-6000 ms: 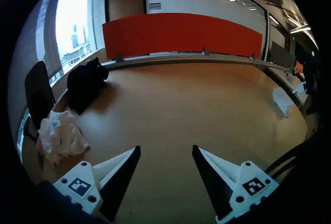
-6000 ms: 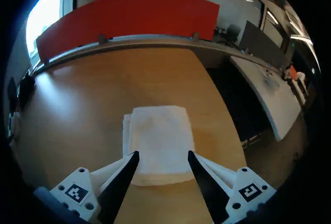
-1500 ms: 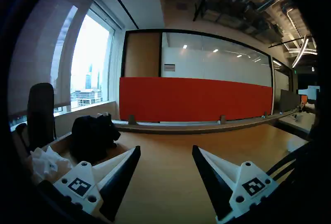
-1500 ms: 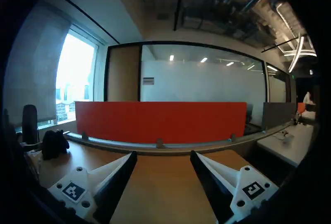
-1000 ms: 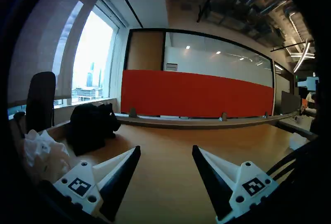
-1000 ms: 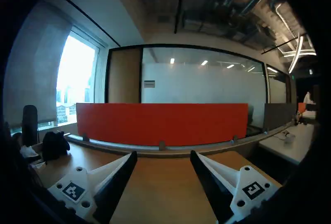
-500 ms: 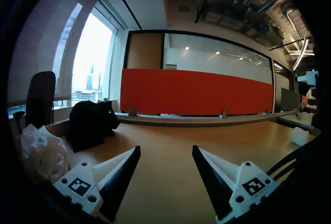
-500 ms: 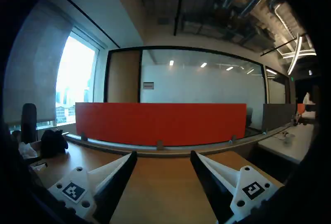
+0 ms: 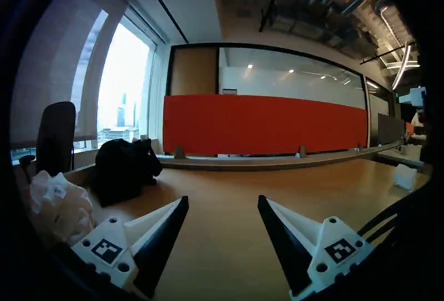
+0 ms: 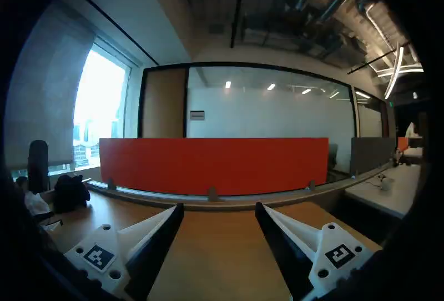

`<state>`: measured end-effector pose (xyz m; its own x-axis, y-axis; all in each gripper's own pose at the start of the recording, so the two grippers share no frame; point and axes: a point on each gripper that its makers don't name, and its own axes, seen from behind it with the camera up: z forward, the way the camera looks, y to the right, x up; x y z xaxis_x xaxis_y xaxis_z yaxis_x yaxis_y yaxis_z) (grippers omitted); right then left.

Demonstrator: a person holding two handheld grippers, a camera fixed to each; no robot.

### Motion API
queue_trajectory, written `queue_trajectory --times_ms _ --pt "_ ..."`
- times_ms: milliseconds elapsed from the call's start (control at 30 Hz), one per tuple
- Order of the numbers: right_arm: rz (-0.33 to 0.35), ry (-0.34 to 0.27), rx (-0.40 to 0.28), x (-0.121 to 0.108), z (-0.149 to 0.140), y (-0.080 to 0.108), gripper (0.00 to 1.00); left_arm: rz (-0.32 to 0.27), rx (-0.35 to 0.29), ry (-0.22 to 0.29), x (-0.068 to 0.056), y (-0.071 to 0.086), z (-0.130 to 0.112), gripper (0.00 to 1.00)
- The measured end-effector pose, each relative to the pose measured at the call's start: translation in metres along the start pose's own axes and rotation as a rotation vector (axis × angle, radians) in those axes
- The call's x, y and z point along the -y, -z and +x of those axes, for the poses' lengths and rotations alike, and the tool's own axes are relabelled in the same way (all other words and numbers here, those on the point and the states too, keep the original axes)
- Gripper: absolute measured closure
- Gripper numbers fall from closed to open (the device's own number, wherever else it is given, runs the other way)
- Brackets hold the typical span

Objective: Fold towel

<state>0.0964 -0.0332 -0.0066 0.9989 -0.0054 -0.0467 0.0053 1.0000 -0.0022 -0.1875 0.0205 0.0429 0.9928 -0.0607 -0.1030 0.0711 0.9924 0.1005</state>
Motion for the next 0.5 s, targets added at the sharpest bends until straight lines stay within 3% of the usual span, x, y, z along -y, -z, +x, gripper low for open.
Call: queue_trajectory --times_ms 500 --pt "-0.013 0.0 -0.019 -0.0058 0.0027 -0.001 0.0 0.008 -0.013 -0.021 0.0002 0.0013 0.0003 0.08"
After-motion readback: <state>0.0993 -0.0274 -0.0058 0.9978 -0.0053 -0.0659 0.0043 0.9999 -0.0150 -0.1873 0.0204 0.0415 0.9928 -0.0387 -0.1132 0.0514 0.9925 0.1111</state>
